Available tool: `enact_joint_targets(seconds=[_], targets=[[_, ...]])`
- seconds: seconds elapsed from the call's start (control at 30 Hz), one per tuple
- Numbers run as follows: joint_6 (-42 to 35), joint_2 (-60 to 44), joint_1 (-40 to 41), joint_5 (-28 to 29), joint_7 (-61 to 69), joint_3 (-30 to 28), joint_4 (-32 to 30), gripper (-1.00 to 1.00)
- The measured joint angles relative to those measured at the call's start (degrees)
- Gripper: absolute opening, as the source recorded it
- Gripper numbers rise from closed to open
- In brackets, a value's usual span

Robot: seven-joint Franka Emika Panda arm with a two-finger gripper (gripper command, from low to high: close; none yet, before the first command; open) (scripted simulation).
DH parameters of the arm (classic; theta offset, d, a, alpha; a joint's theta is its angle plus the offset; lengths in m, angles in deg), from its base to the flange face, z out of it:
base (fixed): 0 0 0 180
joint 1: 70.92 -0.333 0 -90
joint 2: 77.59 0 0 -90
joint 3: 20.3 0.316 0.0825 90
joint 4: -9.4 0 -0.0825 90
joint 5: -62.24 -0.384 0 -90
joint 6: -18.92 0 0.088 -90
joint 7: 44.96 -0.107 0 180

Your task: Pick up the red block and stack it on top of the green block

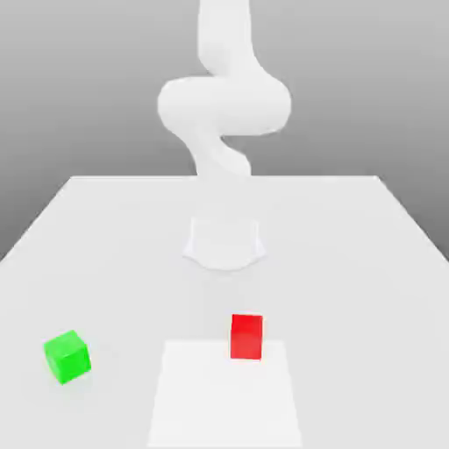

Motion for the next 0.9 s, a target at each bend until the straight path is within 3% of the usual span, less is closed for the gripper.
enact_joint_targets(seconds=[0.53,0.77,0.8,0.9], targets=[[23.6,-28.6,-1.3,-1.9,-6.3,4.3,-30.9,0.00],[40.4,-49.4,-3.2,3.5,-11.3,1.7,-32.4,0.00],[42.0,-51.3,-3.9,3.8,-11.5,0.9,-32.2,-1.00],[42.0,-51.3,-3.9,3.9,-11.6,0.9,-32.2,-1.00]])
